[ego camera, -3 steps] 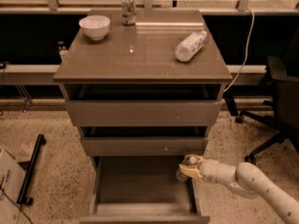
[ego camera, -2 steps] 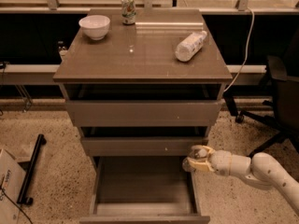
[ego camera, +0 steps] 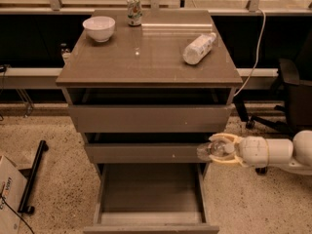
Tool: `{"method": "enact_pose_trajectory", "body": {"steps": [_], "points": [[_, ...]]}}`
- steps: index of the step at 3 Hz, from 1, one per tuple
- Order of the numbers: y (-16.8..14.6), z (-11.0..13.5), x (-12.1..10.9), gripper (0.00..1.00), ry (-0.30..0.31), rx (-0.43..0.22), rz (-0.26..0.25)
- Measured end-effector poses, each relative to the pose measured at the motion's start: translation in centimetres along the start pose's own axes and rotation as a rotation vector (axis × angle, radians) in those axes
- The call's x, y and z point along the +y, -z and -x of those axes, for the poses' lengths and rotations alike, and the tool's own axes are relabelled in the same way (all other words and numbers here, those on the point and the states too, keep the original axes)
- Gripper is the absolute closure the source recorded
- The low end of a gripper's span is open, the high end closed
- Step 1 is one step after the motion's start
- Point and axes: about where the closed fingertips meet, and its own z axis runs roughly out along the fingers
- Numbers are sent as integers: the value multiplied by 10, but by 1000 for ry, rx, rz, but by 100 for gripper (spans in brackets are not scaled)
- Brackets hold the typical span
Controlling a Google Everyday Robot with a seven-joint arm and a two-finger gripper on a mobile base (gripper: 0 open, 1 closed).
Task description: Pick water bottle from bottom drawer and place on counter
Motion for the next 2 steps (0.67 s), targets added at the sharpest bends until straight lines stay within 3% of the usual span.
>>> {"method": "enact_pose_trajectory", "body": {"steps": [1,2], "points": [[19,73,23,100,172,-27,145],[36,140,40,100,349,-39,241]]}}
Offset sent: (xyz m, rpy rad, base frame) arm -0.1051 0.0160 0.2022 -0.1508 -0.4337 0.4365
